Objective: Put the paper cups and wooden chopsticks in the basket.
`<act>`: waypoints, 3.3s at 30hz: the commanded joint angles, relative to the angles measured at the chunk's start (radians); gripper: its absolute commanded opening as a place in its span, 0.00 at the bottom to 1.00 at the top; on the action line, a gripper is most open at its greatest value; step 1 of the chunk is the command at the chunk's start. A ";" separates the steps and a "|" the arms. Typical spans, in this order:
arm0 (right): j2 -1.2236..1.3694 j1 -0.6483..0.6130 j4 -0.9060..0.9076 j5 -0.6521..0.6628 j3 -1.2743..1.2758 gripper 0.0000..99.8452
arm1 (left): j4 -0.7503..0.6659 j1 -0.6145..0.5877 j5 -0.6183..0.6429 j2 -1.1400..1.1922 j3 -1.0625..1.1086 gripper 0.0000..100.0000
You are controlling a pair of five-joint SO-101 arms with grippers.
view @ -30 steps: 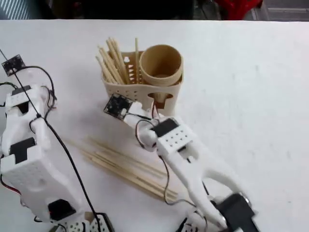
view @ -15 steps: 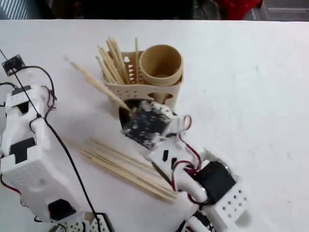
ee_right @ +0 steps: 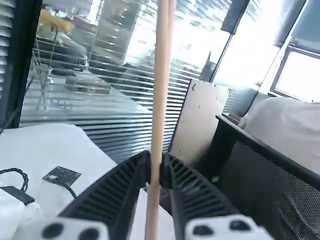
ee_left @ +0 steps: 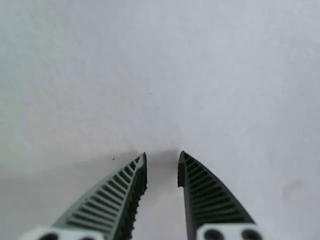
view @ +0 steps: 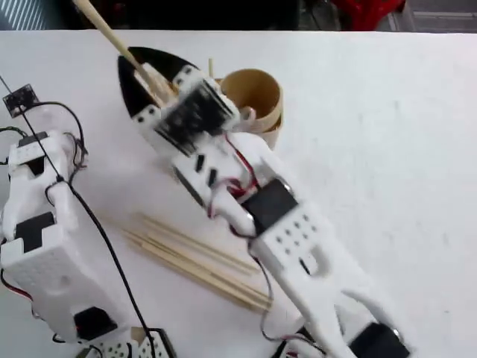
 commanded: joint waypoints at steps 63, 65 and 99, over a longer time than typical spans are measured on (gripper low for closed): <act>-0.120 -0.140 0.742 0.262 0.710 0.18 | -0.015 0.013 0.009 -0.008 -0.026 0.12; -0.071 -0.134 0.742 0.265 0.710 0.18 | -0.015 0.013 0.009 -0.008 -0.026 0.12; -0.371 0.214 0.894 0.256 0.640 0.18 | 0.907 -0.091 -0.654 -0.371 -0.566 0.12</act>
